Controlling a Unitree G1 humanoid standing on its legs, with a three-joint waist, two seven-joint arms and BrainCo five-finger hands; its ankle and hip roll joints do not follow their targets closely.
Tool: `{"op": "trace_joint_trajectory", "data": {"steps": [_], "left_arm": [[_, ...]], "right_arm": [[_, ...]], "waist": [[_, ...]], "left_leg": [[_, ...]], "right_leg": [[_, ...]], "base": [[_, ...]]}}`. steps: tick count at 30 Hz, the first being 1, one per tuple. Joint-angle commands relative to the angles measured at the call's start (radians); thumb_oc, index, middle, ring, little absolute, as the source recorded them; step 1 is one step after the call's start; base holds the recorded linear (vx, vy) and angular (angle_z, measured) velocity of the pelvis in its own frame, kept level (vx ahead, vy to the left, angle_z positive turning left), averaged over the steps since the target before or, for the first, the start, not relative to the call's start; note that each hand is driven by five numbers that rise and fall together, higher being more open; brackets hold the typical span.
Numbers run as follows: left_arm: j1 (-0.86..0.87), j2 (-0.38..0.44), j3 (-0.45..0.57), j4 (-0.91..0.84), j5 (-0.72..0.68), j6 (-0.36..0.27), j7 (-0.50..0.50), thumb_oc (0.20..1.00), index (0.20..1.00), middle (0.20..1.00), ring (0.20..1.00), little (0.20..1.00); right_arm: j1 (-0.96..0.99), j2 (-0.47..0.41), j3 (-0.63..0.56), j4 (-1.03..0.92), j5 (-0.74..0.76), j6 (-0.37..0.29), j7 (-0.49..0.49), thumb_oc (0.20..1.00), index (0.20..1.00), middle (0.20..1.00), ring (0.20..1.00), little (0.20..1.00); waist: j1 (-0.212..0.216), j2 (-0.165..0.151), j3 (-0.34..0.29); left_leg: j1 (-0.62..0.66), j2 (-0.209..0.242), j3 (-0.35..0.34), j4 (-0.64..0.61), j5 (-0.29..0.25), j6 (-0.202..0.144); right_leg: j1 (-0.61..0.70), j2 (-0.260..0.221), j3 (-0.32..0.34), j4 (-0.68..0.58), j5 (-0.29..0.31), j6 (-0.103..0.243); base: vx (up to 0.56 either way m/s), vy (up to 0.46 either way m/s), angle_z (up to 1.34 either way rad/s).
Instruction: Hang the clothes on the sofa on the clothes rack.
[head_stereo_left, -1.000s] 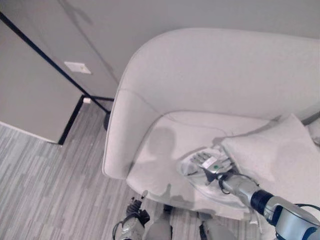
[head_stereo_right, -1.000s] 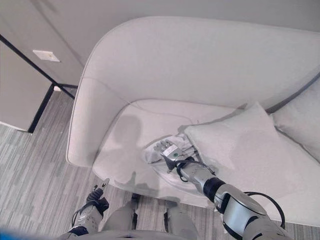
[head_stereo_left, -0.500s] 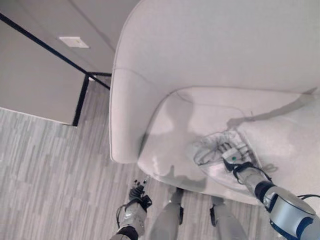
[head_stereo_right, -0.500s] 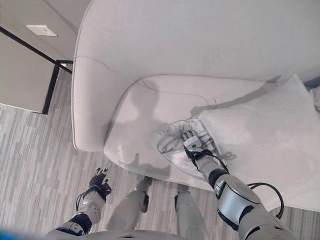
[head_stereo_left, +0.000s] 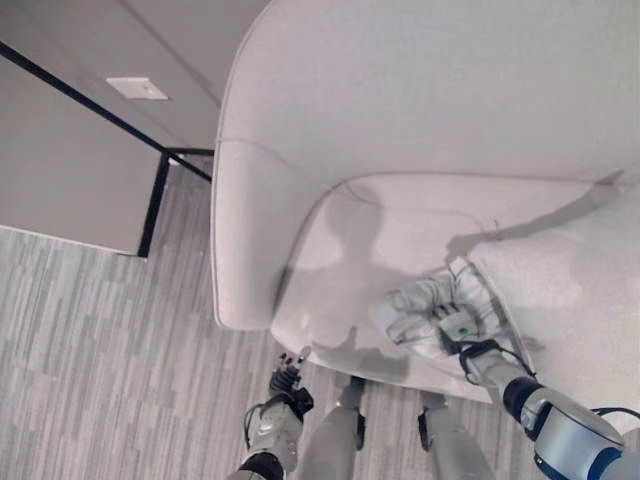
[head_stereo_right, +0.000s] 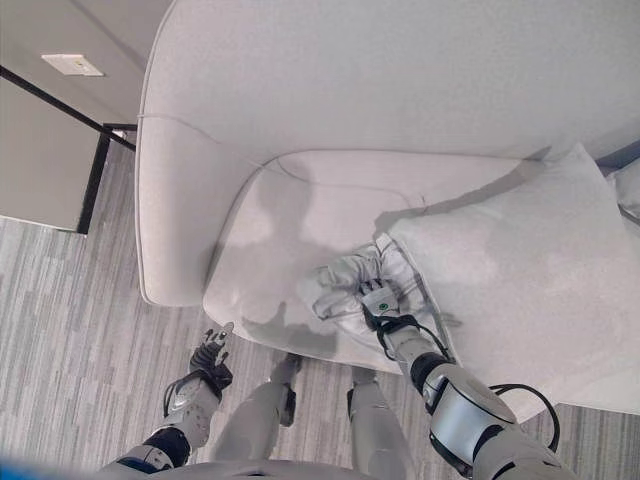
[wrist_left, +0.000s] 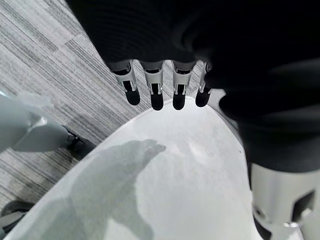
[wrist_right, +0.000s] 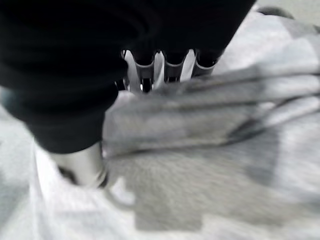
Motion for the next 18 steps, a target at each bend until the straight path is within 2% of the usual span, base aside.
{"op": "trace_joint_trajectory", "data": {"steps": [1,4,12,13,16,18], "left_arm": [[-0.011,0.008,-0.005,-0.016,0.027,-0.029,0.006,1.000,1.000,1.000,1.000,1.000],[-0.008,0.012,-0.014,-0.021,0.036,-0.025,0.006,1.000,1.000,1.000,1.000,1.000],[0.005,0.034,-0.014,0.032,0.083,0.008,0.005,1.000,1.000,1.000,1.000,1.000],[0.005,0.034,-0.015,0.032,0.083,0.008,0.005,1.000,1.000,1.000,1.000,1.000],[0.015,0.049,0.000,0.065,0.102,0.021,-0.001,1.000,1.000,1.000,1.000,1.000],[0.018,0.059,0.010,0.083,0.111,0.025,-0.001,1.000,1.000,1.000,1.000,1.000]], "right_arm": [[0.145,0.056,0.016,0.137,0.004,-0.003,0.126,0.200,0.200,0.200,0.200,0.200],[0.135,0.046,-0.037,0.150,0.063,0.013,0.109,0.200,0.200,0.200,0.200,0.200],[0.167,-0.008,-0.299,0.161,0.465,-0.010,0.025,0.200,0.200,0.200,0.200,0.200],[0.167,-0.008,-0.299,0.161,0.465,-0.010,0.025,0.200,0.200,0.200,0.200,0.200],[0.202,-0.025,-0.457,0.121,0.746,-0.072,-0.007,0.200,0.200,0.200,0.200,0.200],[0.227,-0.028,-0.518,0.081,0.876,-0.112,-0.005,0.200,0.200,0.200,0.200,0.200]], "waist": [[0.004,-0.042,-0.019],[0.003,-0.044,-0.023],[-0.013,-0.072,-0.069],[-0.012,-0.072,-0.068],[-0.025,-0.093,-0.107],[-0.032,-0.103,-0.125]], "left_leg": [[-0.011,-0.054,0.005,0.006,-0.011,0.008],[-0.003,-0.056,0.009,0.006,-0.012,0.009],[0.036,-0.049,0.022,0.006,-0.020,0.012],[0.037,-0.049,0.023,0.006,-0.020,0.012],[0.063,-0.041,0.028,0.006,-0.028,0.013],[0.076,-0.035,0.033,0.006,-0.033,0.013]], "right_leg": [[0.006,-0.071,0.089,0.018,-0.075,0.091],[0.015,-0.073,0.089,0.019,-0.076,0.093],[0.060,-0.079,0.082,0.018,-0.085,0.096],[0.060,-0.079,0.082,0.018,-0.085,0.096],[0.082,-0.079,0.077,0.020,-0.092,0.095],[0.093,-0.079,0.075,0.022,-0.096,0.096]], "base": [[0.00,0.000,0.00],[0.00,0.000,0.00],[0.00,0.000,0.00],[0.00,0.000,0.00],[0.04,-0.012,0.01],[0.03,-0.016,0.00]]}}
